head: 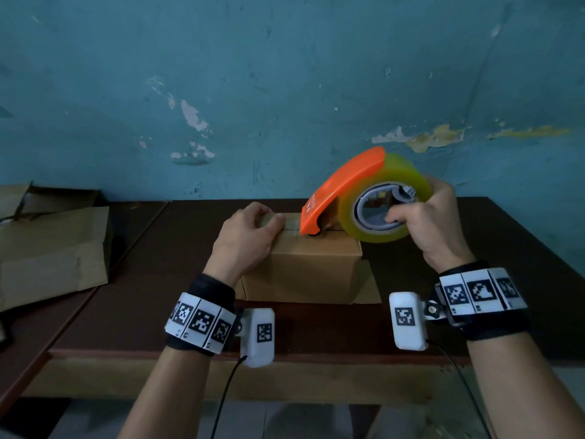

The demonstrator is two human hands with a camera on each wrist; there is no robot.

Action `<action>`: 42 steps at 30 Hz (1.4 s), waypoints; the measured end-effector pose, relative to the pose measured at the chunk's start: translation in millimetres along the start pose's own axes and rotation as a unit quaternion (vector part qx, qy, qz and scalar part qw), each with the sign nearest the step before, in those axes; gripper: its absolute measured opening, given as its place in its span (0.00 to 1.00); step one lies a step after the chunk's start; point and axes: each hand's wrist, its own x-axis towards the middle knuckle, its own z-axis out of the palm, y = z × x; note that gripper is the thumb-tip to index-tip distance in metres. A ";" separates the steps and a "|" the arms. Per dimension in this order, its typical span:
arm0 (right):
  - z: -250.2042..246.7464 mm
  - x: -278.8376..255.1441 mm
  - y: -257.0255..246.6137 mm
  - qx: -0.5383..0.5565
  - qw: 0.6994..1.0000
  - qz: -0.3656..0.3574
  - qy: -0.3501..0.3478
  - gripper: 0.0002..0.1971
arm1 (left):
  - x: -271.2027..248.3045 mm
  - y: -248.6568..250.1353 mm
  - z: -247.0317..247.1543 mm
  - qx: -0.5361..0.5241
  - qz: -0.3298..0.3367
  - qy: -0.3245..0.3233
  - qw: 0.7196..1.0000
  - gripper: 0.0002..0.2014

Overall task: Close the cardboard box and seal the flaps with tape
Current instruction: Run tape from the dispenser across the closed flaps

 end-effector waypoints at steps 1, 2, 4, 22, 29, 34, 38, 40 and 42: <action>-0.3 0.2 -0.8 -0.007 1.000 -0.005 -0.008 0.12 | -0.1 -0.4 0.4 0.000 0.001 -0.001 1.000 0.16; -0.4 0.5 -1.4 -0.012 1.000 -0.008 -0.013 0.11 | -0.3 -1.1 0.9 -0.001 0.004 -0.003 1.000 0.19; 0.0 1.1 -1.3 -0.013 1.000 -0.009 -0.013 0.11 | -2.2 -2.6 1.4 0.000 0.010 -0.005 1.000 0.26; -0.6 -0.7 1.4 0.013 0.999 -0.034 -0.020 0.16 | -16.4 24.2 7.7 0.186 0.259 -0.021 0.948 0.24; 0.2 2.0 5.1 0.029 0.998 -0.048 -0.021 0.16 | -14.6 19.3 5.2 0.260 0.259 -0.093 0.926 0.45; 5.6 -1.2 16.1 0.106 0.993 -0.043 0.018 0.16 | -14.8 16.5 14.0 0.314 0.250 -0.065 0.913 0.63; 24.8 -10.2 28.2 0.302 0.951 -0.018 0.062 0.23 | -11.8 16.4 14.4 0.312 0.254 -0.062 0.913 0.63; 32.3 -15.4 29.5 0.374 0.926 0.005 0.053 0.19 | -11.7 16.9 14.3 0.313 0.256 -0.064 0.912 0.63; 36.1 -20.4 30.7 0.425 0.904 0.028 0.031 0.16 | -12.5 18.0 13.8 0.311 0.255 -0.064 0.913 0.63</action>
